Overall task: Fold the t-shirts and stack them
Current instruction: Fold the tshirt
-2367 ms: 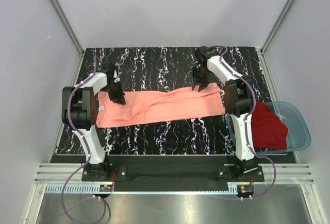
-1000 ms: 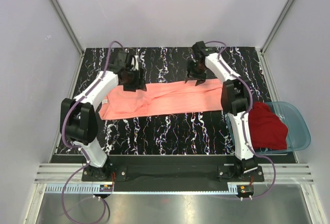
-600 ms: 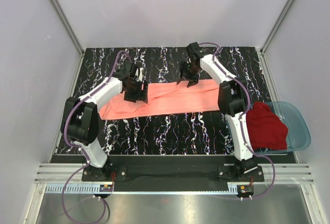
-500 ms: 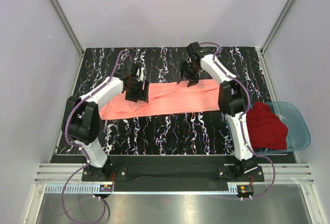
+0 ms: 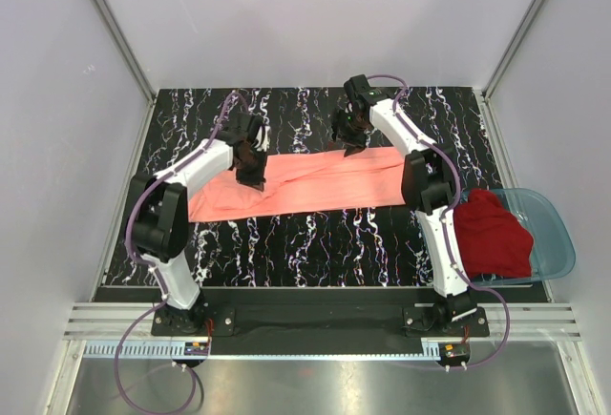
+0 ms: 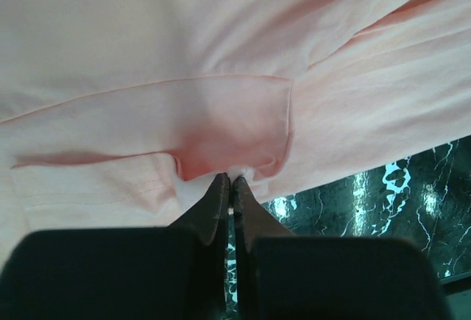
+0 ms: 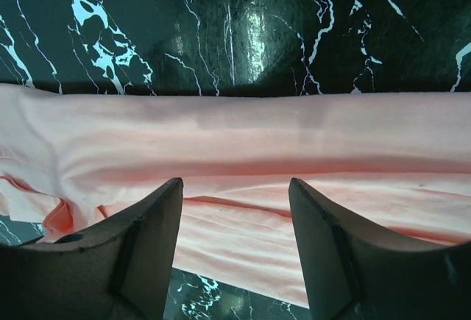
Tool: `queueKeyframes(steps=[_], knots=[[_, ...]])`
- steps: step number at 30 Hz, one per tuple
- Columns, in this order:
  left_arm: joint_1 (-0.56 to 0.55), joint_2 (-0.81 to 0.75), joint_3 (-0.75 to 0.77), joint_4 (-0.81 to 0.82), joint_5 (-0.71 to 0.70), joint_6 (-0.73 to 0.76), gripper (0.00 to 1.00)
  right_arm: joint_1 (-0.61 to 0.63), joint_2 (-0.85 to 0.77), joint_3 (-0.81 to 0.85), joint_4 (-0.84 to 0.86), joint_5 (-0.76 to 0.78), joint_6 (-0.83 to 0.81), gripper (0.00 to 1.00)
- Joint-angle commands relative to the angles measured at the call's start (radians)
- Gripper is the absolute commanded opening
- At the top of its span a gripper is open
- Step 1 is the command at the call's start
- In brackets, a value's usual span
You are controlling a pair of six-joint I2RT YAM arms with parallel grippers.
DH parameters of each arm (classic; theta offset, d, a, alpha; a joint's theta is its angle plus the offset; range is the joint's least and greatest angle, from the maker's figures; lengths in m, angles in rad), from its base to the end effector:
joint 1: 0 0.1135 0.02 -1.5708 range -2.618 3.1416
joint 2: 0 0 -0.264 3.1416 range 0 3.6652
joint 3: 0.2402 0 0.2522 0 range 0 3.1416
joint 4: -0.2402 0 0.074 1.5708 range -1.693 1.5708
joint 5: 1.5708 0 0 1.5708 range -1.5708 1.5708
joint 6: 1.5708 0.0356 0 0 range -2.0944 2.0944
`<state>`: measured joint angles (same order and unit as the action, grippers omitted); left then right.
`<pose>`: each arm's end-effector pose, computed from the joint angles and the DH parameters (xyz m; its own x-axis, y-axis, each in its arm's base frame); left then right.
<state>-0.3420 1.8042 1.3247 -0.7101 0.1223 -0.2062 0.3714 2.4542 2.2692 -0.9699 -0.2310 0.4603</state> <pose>0.3441 -0.1271 0.2091 -0.9328 0.1164 -0.3410 0.1886 0.9641 -0.1870 0.4814 0.1962 0.1955 -0.9589 0.0906 -0.2689 -0.0151 0.9301 0.3671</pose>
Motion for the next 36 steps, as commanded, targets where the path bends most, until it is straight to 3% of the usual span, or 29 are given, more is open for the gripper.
queueKeyframes(steps=[1,5,19,23,36], knots=[[-0.003,-0.135,-0.01,-0.018,-0.046,-0.005,0.0,0.009,0.002,0.041,-0.001,-0.022,0.009,0.67],[-0.003,-0.164,-0.019,-0.048,-0.047,-0.025,0.0,0.009,0.009,0.038,0.005,-0.04,0.017,0.64],[-0.003,-0.187,-0.047,-0.109,-0.021,-0.039,0.0,0.009,-0.018,-0.048,0.022,-0.071,0.044,0.36],[-0.005,-0.197,-0.084,-0.104,-0.032,-0.038,0.0,0.009,-0.069,-0.154,0.063,-0.059,0.046,0.33],[-0.003,-0.167,-0.099,-0.101,-0.042,-0.039,0.0,-0.023,-0.182,-0.284,0.062,0.053,-0.005,0.32]])
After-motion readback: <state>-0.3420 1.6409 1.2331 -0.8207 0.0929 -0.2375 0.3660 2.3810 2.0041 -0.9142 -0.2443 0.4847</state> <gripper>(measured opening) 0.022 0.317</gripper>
